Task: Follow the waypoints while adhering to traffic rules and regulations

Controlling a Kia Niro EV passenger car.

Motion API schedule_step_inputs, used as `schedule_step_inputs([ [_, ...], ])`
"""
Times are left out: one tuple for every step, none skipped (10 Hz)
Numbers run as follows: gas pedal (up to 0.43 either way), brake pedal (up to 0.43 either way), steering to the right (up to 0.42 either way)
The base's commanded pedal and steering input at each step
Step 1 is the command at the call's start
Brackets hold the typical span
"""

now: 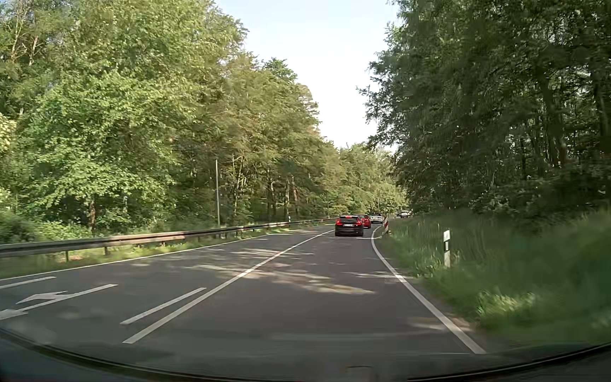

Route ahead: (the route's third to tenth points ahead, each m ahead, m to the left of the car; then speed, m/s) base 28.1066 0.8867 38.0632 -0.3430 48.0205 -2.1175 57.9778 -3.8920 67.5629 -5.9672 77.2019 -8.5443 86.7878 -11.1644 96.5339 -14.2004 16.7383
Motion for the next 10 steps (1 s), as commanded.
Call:
schedule_step_inputs([
  [0.087,0.024,0.016],
  [0.079,0.024,0.016],
  [0.047,0.024,0.016],
  [0.028,0.024,0.016],
  [0.020,0.024,0.016],
  [0.020,0.024,0.016],
  [0.020,0.024,0.016],
  [0.020,0.024,0.016],
  [0.020,0.024,0.016],
  [0.020,0.024,0.016],
])
